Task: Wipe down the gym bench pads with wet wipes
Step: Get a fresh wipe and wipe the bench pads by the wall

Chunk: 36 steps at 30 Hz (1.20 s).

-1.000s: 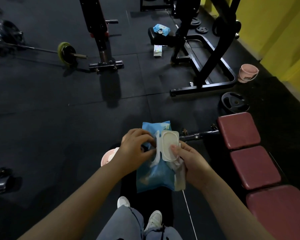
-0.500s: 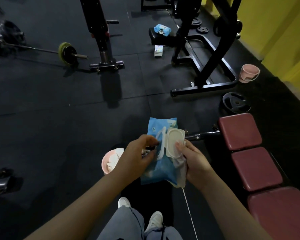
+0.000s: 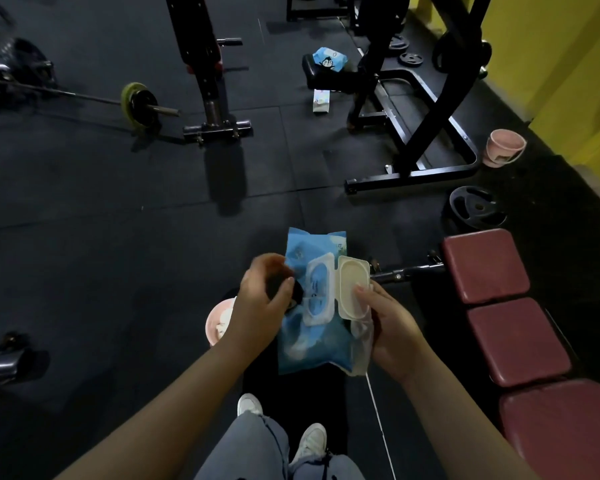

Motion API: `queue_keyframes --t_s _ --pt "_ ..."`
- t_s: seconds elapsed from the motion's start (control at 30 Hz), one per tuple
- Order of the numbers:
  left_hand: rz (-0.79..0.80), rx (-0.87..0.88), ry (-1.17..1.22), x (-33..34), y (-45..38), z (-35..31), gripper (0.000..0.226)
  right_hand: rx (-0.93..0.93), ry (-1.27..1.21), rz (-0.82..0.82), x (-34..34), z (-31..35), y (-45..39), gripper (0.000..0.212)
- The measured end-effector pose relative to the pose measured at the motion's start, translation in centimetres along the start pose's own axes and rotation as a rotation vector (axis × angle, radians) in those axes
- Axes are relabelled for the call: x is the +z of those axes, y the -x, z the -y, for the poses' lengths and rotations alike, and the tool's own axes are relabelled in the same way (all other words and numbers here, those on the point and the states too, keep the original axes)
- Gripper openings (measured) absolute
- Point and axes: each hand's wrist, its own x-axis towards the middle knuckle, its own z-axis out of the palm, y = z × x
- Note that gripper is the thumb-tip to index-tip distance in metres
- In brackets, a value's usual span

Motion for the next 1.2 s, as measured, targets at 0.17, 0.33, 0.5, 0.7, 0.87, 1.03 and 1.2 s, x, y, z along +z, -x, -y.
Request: queue_keyframes --t_s 0.17,0.33,0.5,0.7,0.87,1.03,1.2 --pt "0.151 -0.699 0.41 -0.6 -1.1 0.1 0.052 -0.009 0.095 0.044 0.6 0.4 0.0 0.013" --pt "0.318 -0.759 0.671 -0.9 -0.4 0.4 0.055 -0.055 0.261 0.008 1.6 0.5 -0.1 0.014" --pt "0.208 -0.612 0.559 -0.8 -0.3 0.6 0.054 -0.358 0.867 -0.186 1.7 1.0 -0.2 0.018" --pt "0.025 -0.473 0.256 0.4 -0.8 0.5 0.051 -0.751 1.545 -0.191 2.6 0.2 0.3 0.008" --pt "0.023 -0.457 0.341 0.4 -1.3 0.6 0.049 -0.552 1.528 -0.133 3.2 -1.1 0.1 0.062" --pt "0.136 -0.467 0.443 -0.2 -1.0 0.7 0.04 -0.558 1.283 -0.186 2.9 -1.0 -0.7 0.029" --pt "0.242 -0.499 0.624 -0.6 -0.5 0.9 0.036 -0.452 1.077 -0.307 2.3 -0.9 -1.5 0.021"
